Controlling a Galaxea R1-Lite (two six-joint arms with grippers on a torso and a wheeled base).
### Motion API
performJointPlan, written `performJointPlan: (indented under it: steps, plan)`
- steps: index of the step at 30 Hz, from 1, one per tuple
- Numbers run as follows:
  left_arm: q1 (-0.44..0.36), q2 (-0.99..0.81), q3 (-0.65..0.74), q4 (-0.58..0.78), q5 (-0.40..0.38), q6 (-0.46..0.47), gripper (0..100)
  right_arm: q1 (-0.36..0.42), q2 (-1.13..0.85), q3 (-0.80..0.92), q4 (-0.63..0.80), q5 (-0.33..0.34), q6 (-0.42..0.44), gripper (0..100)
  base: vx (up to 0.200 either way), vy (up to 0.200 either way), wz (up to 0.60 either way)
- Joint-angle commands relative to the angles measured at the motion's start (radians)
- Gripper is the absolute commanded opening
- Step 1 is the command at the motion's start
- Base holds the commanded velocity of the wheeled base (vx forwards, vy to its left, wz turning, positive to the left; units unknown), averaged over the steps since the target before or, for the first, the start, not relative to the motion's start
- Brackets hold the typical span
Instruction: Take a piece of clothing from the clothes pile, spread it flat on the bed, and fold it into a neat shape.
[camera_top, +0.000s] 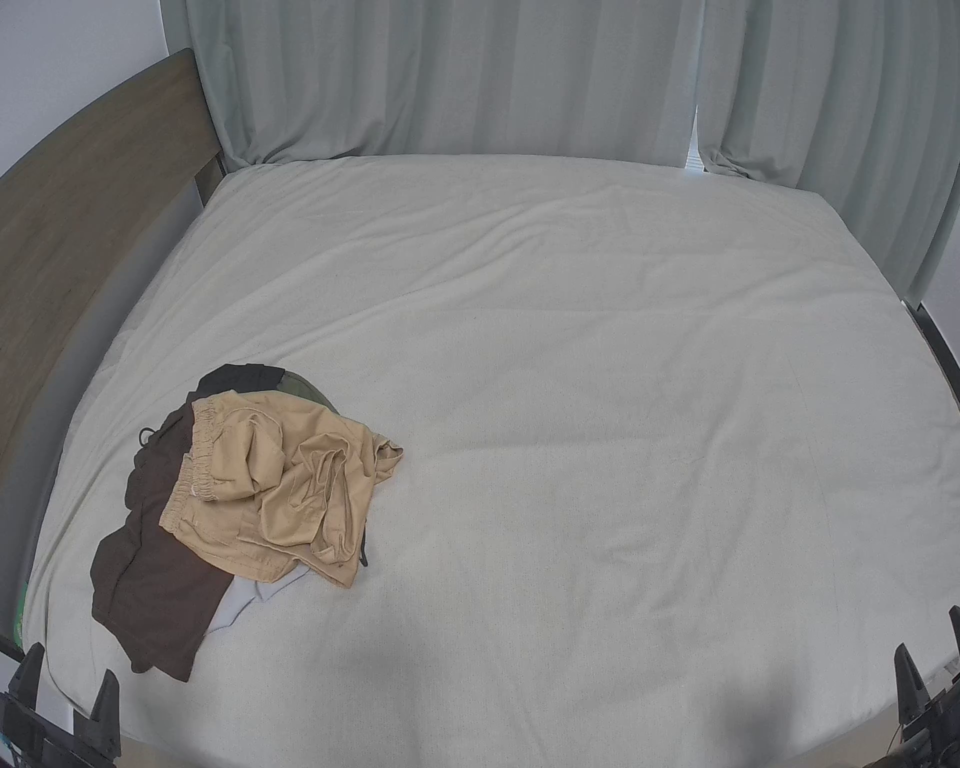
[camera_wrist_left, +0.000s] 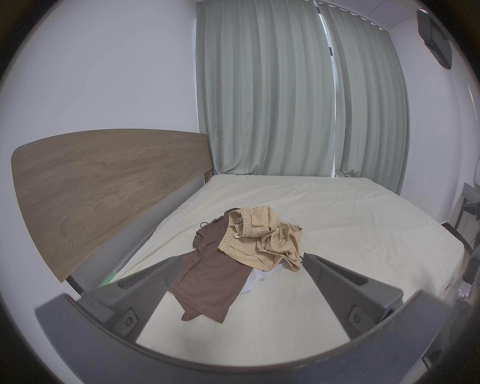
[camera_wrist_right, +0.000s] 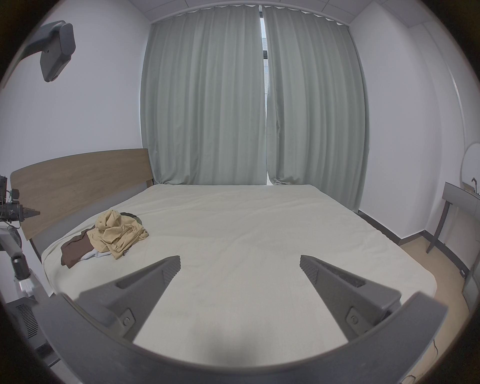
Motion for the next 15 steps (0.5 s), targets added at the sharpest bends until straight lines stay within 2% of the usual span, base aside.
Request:
performJointPlan:
  steps: [1,15]
  plan:
    - [0.0,0.002,0.018,0.001,-0.001,-0.001,100,-0.001,-0.01,0.015,0.0,0.0,-0.001,100,0.0,0.0,0.0]
    - [-0.001,0.0,0.018,0.001,-0.002,0.001,100,0.001,-0.01,0.015,0.0,0.0,-0.001,100,0.0,0.0,0.0]
